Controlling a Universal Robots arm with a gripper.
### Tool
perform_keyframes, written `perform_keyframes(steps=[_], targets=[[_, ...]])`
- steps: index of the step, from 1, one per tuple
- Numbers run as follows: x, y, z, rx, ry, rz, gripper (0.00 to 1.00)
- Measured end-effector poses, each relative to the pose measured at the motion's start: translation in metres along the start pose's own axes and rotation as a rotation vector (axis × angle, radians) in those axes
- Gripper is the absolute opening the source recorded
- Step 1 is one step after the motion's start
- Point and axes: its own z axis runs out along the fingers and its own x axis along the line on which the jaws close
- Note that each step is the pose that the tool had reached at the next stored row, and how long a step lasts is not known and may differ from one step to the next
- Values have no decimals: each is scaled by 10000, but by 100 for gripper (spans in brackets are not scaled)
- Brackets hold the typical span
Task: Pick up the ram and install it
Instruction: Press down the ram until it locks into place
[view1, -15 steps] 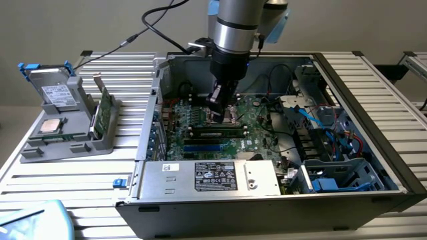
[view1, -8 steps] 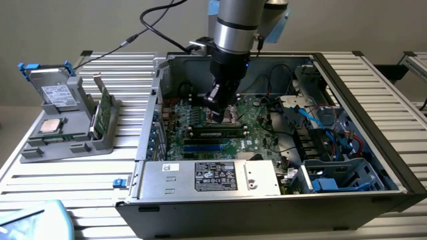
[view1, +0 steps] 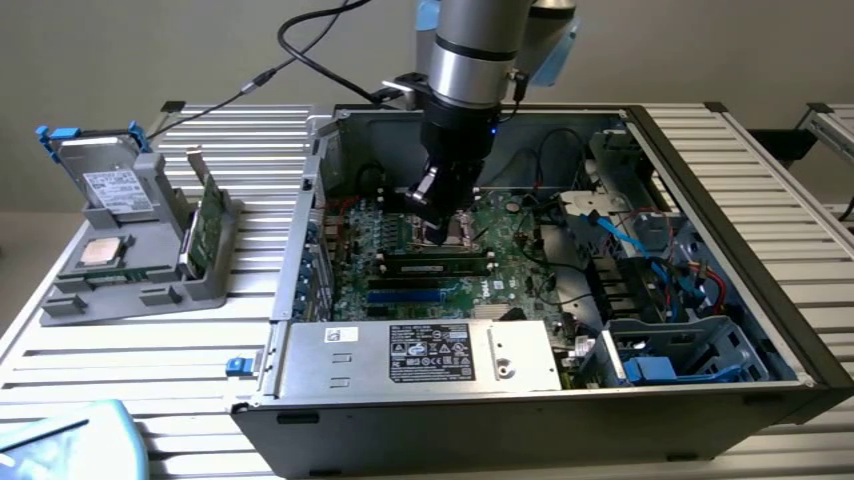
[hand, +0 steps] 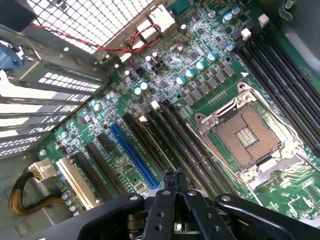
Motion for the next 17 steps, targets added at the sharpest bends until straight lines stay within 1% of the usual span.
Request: perform_keyframes(steps=[1,3,4,7,8,11,13,17], targets=[[-2,-2,-1,11,-6,50,11],[-4,-6,-3,56,-18,146,11],[-6,-8,-3,85,-29,198,11],[-9,-11,-3,198,-69,382,11],[-9,-11,-3,234,-89,449,11],[-10,-11,-2,333,-179,707,11],[-10,-11,-2,373,-230,904,11],[-10,-11,-1,408,-315,1350,11]])
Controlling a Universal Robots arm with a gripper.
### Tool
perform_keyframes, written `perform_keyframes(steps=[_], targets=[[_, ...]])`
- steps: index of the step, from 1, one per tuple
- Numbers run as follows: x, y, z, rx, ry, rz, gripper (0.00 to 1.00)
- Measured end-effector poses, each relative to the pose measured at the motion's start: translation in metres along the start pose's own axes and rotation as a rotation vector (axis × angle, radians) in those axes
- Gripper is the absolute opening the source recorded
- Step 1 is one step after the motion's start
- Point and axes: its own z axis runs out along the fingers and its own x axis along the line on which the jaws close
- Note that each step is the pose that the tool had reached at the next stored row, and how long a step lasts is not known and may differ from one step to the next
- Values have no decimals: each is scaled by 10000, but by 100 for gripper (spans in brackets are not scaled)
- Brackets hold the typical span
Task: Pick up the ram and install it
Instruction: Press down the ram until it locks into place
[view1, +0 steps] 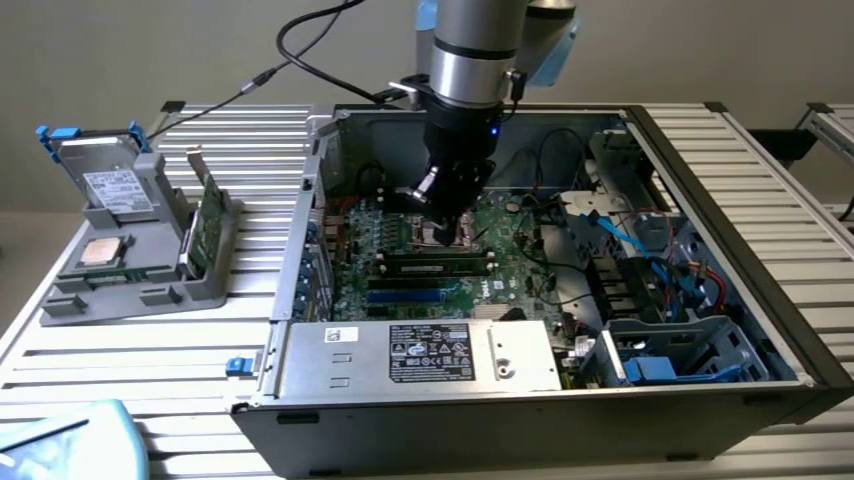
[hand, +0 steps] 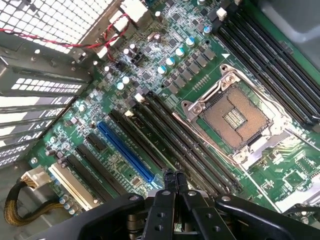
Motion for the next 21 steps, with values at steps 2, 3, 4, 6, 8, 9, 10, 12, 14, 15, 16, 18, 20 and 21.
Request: perform_keyframes(steps=[2,3,4,6,8,9,10,12,14,15,16,18,20,21], targets=[[0,0,1,5,-28,240,11],[0,0,2,7,-39,361,11],[0,0,3,6,-50,477,11],[-1,0,6,-4,-69,735,11],[-1,1,12,-27,-73,1015,11],[-1,1,15,-42,-72,1173,11],[-2,1,18,-55,-71,1313,11],[-3,1,27,-88,-71,1658,11],[-5,2,33,-114,-71,1938,11],[-5,2,37,-127,-70,2075,11],[-5,2,40,-141,-69,2219,11],[-7,2,47,-168,-68,2496,11],[-8,2,55,-199,-64,2786,11],[-8,3,59,-215,-62,2938,11]])
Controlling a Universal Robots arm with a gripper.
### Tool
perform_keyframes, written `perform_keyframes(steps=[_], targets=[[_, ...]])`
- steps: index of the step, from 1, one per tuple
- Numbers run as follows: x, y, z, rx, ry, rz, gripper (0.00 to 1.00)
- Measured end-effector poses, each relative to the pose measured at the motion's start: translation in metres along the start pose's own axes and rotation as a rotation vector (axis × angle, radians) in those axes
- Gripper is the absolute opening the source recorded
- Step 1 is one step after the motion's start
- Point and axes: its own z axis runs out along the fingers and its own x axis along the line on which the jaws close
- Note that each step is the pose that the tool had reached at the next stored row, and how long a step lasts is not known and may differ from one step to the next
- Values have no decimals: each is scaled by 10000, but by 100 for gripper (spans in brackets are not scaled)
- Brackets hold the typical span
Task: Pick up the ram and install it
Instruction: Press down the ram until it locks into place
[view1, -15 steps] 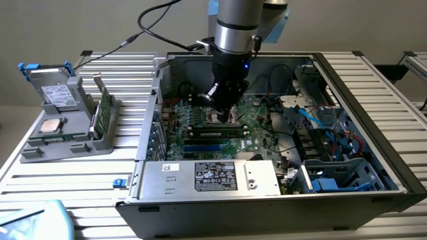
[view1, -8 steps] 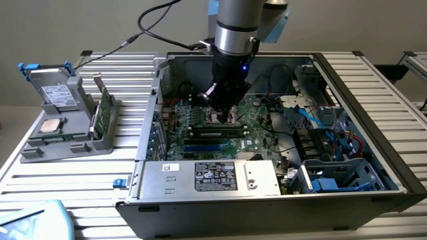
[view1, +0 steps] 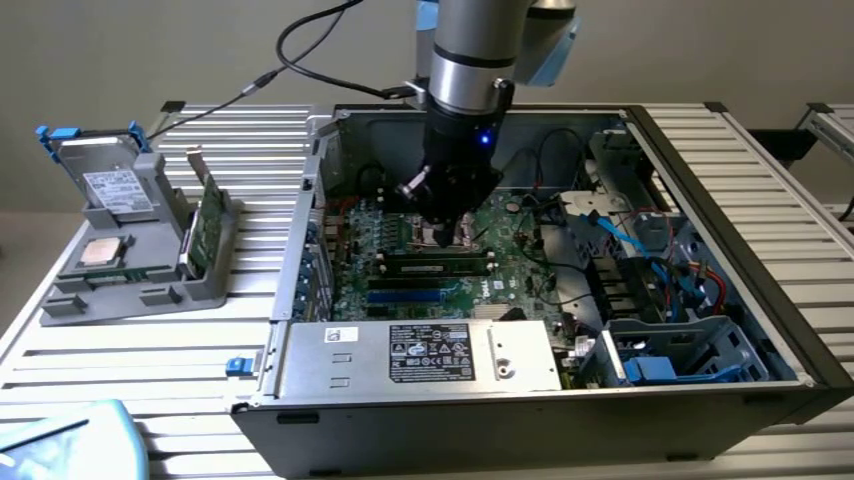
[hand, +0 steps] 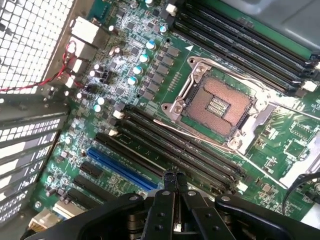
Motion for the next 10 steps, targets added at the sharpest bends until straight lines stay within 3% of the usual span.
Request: perform_keyframes(steps=[10], targets=[[-5,2,43,-158,44,1476,11]])
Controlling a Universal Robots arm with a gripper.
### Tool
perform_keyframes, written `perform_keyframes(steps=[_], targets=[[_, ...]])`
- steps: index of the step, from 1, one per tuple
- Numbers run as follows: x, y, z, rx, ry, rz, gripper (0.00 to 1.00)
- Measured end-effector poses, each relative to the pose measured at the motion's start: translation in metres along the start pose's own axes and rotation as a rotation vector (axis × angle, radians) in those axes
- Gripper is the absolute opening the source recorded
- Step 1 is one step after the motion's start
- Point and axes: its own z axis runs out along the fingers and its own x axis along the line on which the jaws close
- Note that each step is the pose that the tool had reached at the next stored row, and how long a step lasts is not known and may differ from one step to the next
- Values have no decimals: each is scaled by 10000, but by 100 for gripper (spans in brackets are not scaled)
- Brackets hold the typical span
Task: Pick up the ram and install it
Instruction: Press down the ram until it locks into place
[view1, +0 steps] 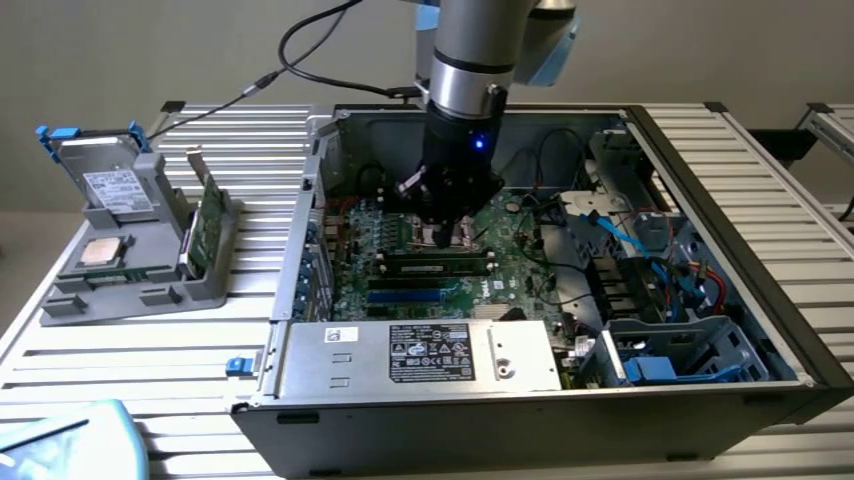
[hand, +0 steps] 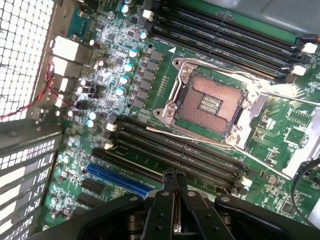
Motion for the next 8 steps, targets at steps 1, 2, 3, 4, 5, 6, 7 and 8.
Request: perform_keyframes(steps=[1,2,3,4,5,6,7,8], targets=[[0,0,4,-13,3,129,11],[-1,0,8,-27,5,278,11],[-1,1,11,-39,5,409,11],[-2,1,15,-51,4,556,11],[-2,1,18,-61,4,683,11],[-2,1,21,-71,2,814,11],[-3,2,24,-80,0,945,11],[-3,2,27,-88,-4,1073,11]])
